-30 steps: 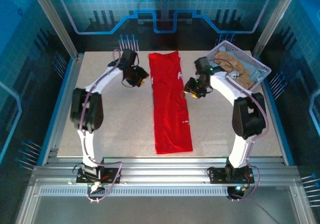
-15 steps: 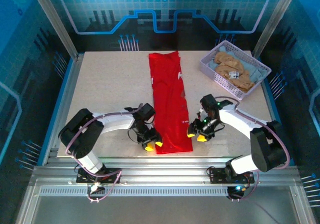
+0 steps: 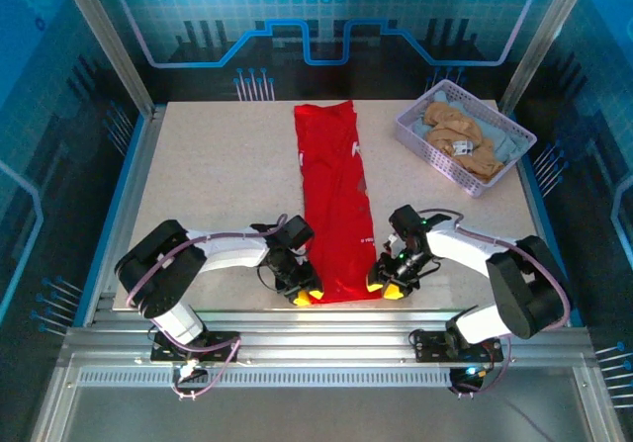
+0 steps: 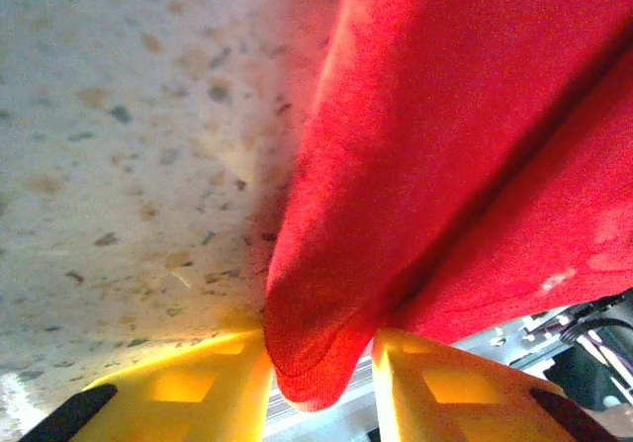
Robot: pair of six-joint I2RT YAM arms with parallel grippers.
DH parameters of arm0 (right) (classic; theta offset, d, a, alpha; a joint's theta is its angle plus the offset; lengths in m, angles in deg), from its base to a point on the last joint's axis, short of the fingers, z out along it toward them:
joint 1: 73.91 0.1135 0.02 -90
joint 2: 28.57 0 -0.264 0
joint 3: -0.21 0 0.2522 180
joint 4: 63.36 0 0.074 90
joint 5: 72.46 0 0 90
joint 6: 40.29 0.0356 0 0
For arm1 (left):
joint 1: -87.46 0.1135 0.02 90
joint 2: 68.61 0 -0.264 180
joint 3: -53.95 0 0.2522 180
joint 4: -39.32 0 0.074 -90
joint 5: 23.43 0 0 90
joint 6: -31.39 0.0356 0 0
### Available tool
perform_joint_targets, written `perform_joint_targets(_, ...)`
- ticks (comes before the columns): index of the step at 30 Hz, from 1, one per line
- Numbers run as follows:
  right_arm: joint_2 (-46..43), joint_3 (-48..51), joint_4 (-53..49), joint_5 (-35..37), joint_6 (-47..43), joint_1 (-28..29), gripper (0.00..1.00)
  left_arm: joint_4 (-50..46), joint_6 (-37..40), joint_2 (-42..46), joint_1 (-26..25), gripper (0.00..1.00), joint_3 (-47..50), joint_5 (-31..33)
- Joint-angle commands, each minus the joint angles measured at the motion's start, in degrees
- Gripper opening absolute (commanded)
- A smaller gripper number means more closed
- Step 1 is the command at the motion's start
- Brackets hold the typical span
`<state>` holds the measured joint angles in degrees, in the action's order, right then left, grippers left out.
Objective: Fold and stack the t-shirts
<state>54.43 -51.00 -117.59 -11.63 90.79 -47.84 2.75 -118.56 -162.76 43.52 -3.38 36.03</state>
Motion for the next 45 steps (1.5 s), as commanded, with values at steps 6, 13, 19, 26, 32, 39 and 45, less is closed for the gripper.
perform_joint_targets(6, 4.5, 0.0, 5.3, 0.7, 4.3, 1.6, 0.28, 5.1, -1.5, -2.7, -1.3, 0.14, -0.2, 3.2)
perform_joint_targets(13, -0.7, -3.5, 1.5, 4.5, 7.2, 1.8, 0.00, 2.7, -2.2, 3.3, -1.3, 0.00, -1.0, 6.3)
perform_joint_targets(19, -4.9, -9.8, -4.8, 7.5, 9.2, 0.5, 0.00, 2.6, -4.7, 11.0, 2.5, 0.00, -2.7, 9.2)
perform_joint_targets(26, 2.6, -25.6, -8.6, 9.7, 7.8, -3.3, 0.00, 3.8, -4.2, 8.5, 11.4, 0.00, -9.8, 6.9)
perform_joint_targets(32, 16.0, -44.6, -11.4, 11.4, 5.7, -6.6, 0.00, 3.9, -2.3, 0.5, 18.8, 0.00, -20.3, 5.8)
perform_joint_targets(39, 39.2, -71.6, -16.7, 13.0, 4.8, -9.5, 0.00, 3.3, 0.8, -17.3, 26.5, 0.00, -38.6, 3.4)
perform_joint_targets(45, 57.6, -94.4, -23.6, 14.5, 4.8, -11.2, 0.33, -0.4, 3.7, -32.8, 29.9, 0.31, -55.8, 0.2)
